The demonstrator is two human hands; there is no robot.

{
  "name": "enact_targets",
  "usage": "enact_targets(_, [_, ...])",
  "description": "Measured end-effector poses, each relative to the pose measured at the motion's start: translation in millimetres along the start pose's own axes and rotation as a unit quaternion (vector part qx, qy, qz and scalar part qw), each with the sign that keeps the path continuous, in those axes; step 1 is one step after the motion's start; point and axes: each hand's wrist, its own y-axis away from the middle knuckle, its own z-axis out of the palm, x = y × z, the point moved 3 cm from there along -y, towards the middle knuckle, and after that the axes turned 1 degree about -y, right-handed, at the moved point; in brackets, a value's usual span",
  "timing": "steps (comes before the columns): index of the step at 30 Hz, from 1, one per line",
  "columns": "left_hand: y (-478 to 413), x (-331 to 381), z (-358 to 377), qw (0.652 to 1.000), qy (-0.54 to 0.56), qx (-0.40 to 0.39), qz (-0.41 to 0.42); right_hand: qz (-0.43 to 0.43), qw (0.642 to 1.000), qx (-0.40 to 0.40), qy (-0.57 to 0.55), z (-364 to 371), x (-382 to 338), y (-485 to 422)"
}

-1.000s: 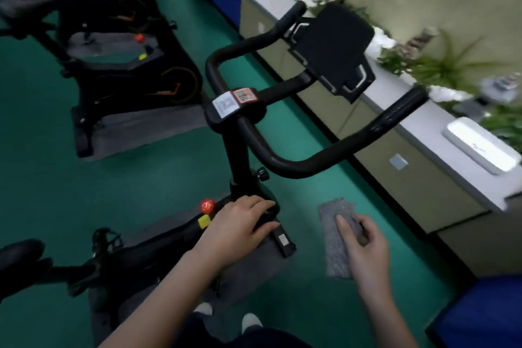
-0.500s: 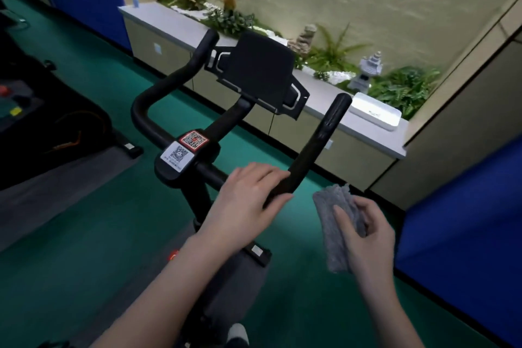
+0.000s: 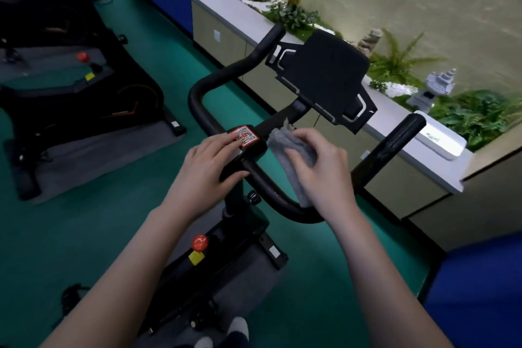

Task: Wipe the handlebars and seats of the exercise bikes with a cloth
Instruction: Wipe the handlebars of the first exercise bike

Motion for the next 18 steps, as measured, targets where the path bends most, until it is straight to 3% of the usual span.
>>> enact_targets(4, [-0.9,-7.1,0.7,1.000,0.020,-0.008,0.005,-0.099,0.983,-0.088,0.130,24.7,-4.9,-19.8])
enact_targets(7, [-0.9,-12.5,-0.2,0.999,0.046,0.007,0.002,-0.086,0.981,-0.162,0.066,40.2,3.5,-20.8])
enact_targets(10, [-0.2,-18.1,-0.3,0.997,0.067,0.024,-0.008,-0.058,0.982,-0.181,0.004,45.0,11.0,-14.3])
enact_targets(18, [-0.5,-19.8,4.5,0.991,0.123,0.057,-0.014,-0.083,0.968,-0.235,0.028,20.1,22.2,4.8])
